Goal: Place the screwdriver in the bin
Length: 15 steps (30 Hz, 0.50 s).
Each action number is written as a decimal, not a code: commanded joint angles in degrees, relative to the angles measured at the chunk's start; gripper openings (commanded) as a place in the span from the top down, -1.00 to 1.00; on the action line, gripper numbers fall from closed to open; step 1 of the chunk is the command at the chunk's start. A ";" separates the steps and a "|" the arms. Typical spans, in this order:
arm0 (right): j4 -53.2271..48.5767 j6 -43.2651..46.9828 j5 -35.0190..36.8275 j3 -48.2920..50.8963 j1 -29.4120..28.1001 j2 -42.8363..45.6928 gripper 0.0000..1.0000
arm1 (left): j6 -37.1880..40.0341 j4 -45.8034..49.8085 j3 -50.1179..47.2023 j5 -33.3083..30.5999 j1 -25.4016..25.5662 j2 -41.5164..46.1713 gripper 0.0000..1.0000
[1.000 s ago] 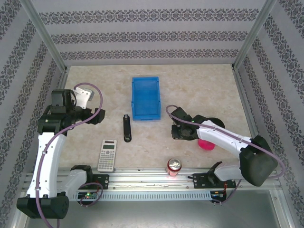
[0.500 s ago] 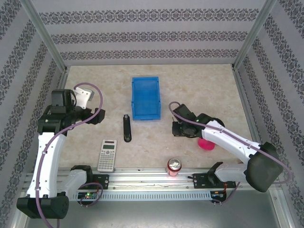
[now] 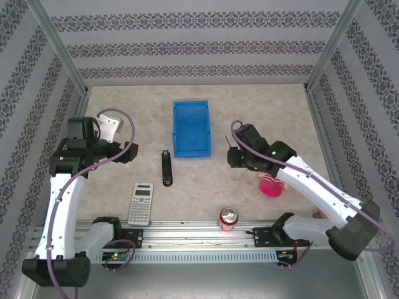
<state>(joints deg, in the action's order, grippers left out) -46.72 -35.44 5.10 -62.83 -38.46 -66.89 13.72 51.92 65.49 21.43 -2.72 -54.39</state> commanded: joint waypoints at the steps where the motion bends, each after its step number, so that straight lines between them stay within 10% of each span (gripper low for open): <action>1: -1.86 1.93 2.00 -4.40 -0.14 0.09 0.57 | -0.25 0.05 1.43 0.69 0.08 0.00 -0.99; 15: 2.47 4.35 3.30 -20.99 -6.43 -13.25 0.56 | 0.08 1.63 1.56 1.51 0.17 2.33 -0.99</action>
<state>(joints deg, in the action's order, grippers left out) -46.24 -32.51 7.16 -81.03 -43.88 -77.87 13.72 51.99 65.73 22.28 -2.72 -53.45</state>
